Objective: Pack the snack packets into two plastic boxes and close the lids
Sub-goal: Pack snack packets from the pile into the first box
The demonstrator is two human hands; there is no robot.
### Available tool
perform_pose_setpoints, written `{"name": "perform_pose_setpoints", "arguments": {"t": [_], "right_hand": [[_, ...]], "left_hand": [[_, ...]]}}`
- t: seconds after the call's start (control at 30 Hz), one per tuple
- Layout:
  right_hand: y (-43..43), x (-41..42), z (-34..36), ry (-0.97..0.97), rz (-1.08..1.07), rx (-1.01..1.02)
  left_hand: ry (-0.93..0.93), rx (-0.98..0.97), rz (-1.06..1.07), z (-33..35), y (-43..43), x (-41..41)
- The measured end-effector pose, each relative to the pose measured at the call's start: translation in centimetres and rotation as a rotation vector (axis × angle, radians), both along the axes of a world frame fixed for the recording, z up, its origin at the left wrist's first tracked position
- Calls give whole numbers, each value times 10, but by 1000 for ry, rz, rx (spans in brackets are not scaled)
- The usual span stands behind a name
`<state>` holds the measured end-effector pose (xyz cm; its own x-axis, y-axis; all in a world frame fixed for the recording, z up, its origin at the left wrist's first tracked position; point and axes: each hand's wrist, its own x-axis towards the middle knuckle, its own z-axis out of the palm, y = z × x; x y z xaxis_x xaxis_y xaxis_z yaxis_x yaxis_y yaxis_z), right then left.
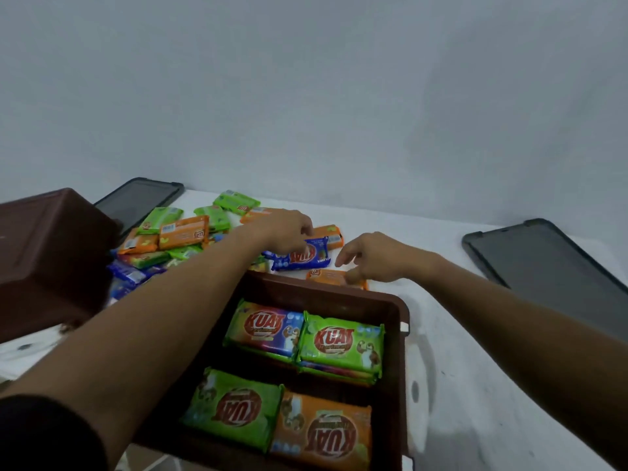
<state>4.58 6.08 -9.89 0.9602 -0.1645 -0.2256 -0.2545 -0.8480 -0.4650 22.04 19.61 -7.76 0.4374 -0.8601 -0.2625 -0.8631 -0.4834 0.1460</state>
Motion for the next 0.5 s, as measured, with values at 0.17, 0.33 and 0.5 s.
{"name": "perform_pose_setpoints", "arguments": {"t": [0.17, 0.33, 0.5], "right_hand": [[3, 11, -17, 39, 76, -48], [3, 16, -15, 99, 38, -25], [10, 21, -21, 215, -61, -20]], "left_hand": [[-7, 130, 25, -21, -7, -2], [6, 151, 60, -21, -5, -2], [71, 51, 77, -16, 3, -4]]}}
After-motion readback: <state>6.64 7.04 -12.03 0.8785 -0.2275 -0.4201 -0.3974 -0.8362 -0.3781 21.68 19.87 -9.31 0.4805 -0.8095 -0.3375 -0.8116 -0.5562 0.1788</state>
